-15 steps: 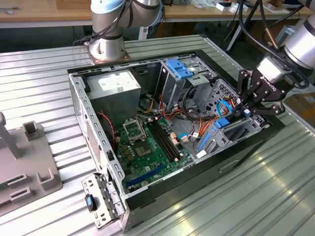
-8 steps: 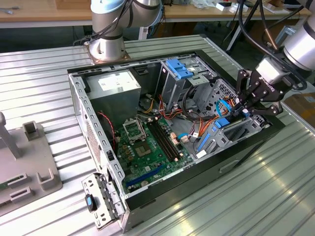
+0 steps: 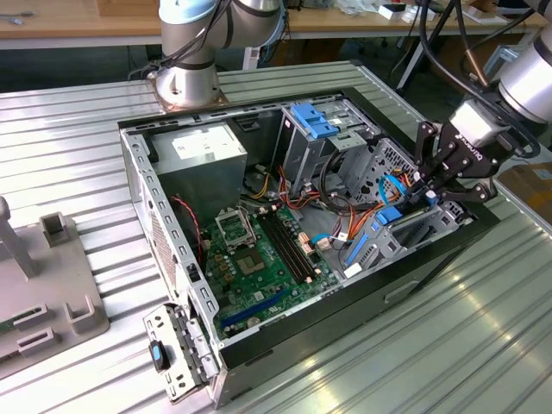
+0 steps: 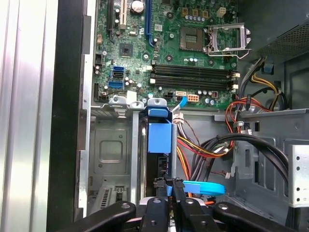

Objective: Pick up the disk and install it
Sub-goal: 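Insert the second disk wire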

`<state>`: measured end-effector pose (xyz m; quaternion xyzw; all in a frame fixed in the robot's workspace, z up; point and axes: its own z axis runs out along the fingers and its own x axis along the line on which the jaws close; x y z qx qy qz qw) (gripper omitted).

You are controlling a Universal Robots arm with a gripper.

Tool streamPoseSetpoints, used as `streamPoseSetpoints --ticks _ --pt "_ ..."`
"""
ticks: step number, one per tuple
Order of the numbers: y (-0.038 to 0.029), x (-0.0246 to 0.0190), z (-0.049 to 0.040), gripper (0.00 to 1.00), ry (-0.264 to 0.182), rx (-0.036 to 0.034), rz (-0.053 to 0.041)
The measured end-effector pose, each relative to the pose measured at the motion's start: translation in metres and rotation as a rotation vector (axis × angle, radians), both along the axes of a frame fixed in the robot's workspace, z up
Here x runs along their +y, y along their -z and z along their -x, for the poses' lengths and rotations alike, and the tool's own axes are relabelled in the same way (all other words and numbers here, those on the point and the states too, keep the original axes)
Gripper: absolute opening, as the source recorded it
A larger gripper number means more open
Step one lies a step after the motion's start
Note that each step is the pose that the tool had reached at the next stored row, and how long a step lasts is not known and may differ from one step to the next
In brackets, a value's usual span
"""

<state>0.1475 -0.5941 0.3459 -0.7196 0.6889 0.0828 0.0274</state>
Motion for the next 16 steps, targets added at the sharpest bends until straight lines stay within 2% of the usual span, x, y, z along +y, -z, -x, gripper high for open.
streamPoseSetpoints --ticks 3,4,5,6,14,16 --pt "0.0001 -0.0015 0.0001 0.16 0.000 0.0001 -0.0020" --pt "0.0002 -0.0015 0.0001 0.16 0.000 0.0000 -0.0194" --pt "0.0002 -0.0015 0.0001 0.16 0.000 0.0000 -0.0301" --pt "0.0002 -0.0016 0.0001 0.16 0.000 0.0001 -0.0346" --pt "0.0002 -0.0029 -0.0005 0.16 0.000 0.0000 -0.0351" --pt "0.0002 -0.0029 0.0009 0.16 0.000 0.0000 -0.0402"
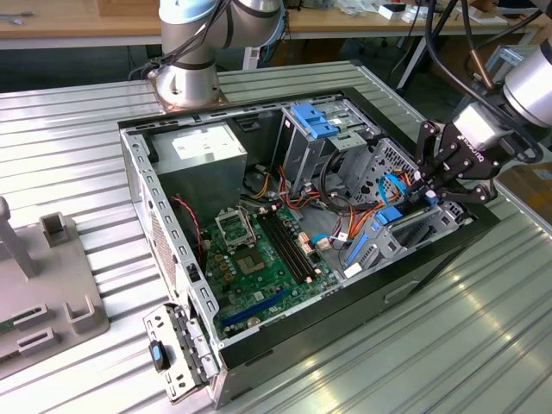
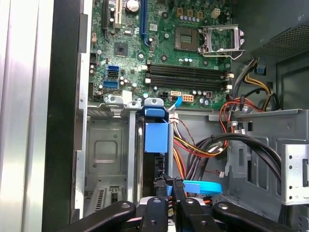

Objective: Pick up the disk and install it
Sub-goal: 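Insert the second disk wire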

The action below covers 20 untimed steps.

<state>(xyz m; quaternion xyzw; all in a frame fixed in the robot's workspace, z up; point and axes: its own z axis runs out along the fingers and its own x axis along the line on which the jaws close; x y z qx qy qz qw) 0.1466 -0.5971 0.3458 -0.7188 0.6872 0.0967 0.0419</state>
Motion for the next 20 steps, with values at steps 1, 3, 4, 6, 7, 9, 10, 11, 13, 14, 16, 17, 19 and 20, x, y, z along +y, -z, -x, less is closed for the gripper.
streamPoseSetpoints --ticks 1,3,4,6,7,9,10,11,13,14,16,17,19,20 --pt "0.0001 -0.0003 0.0005 0.16 0.000 0.0000 -0.0020" --pt "0.0001 -0.0034 0.0006 0.16 0.000 0.0000 -0.0022" --pt "-0.0001 -0.0036 0.0006 0.16 0.000 0.0000 -0.0032" --pt "0.0009 -0.0040 0.0006 0.16 0.000 0.0000 -0.0126" --pt "0.0009 -0.0044 0.0006 0.16 0.000 0.0000 -0.0128" --pt "0.0010 -0.0051 0.0006 0.16 0.000 0.0000 -0.0130" --pt "0.0009 -0.0057 0.0006 0.16 0.000 0.0000 -0.0130" --pt "0.0009 -0.0060 0.0006 0.16 0.000 0.0000 -0.0129" --pt "0.0010 -0.0068 0.0006 0.16 0.000 0.0000 -0.0130" --pt "0.0010 -0.0071 0.0006 0.16 0.000 0.0000 -0.0129" --pt "0.0014 -0.0077 0.0006 0.16 0.000 0.0000 -0.0131" --pt "0.0019 -0.0078 0.0006 0.16 0.000 0.0000 -0.0129" --pt "0.0029 -0.0079 0.0006 0.16 0.000 -0.0001 -0.0128" --pt "0.0031 -0.0080 0.0006 0.16 0.000 0.0000 -0.0125"
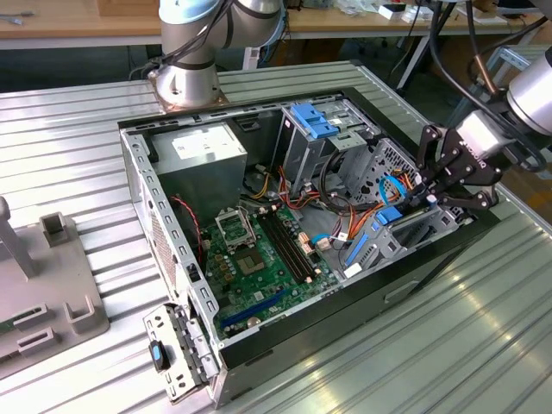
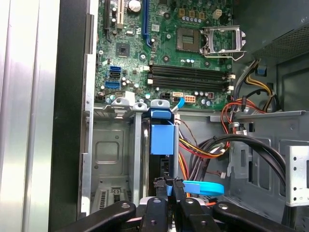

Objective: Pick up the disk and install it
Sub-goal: 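Insert the second disk wire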

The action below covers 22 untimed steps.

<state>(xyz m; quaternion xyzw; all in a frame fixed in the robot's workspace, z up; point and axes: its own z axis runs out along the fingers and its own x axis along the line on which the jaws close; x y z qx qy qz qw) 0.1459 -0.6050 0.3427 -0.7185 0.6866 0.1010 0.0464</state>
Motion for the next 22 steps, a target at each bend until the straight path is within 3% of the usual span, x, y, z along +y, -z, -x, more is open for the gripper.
streamPoseSetpoints --ticks 22 --pt "0.0000 -0.0002 0.0008 0.16 0.000 0.0000 -0.0025"
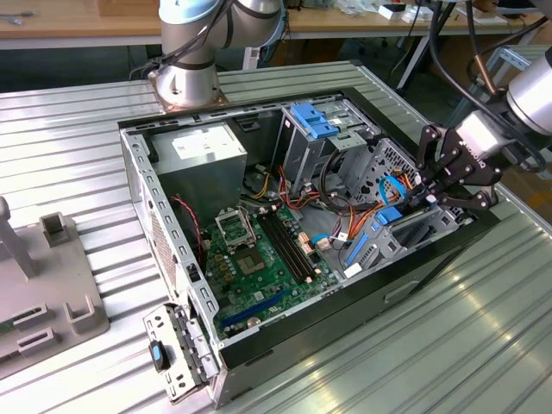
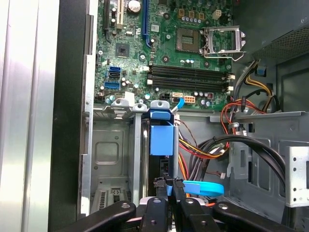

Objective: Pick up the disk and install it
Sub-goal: 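Insert the second disk wire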

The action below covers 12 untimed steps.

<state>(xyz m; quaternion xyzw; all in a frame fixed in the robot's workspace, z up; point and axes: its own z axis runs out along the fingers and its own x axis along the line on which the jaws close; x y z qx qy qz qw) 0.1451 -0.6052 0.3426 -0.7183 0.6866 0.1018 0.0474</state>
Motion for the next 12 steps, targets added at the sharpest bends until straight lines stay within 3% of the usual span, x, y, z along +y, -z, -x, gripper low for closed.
streamPoseSetpoints --ticks 12 --pt "0.0005 0.0000 0.0003 0.16 0.000 0.0000 -0.0081"
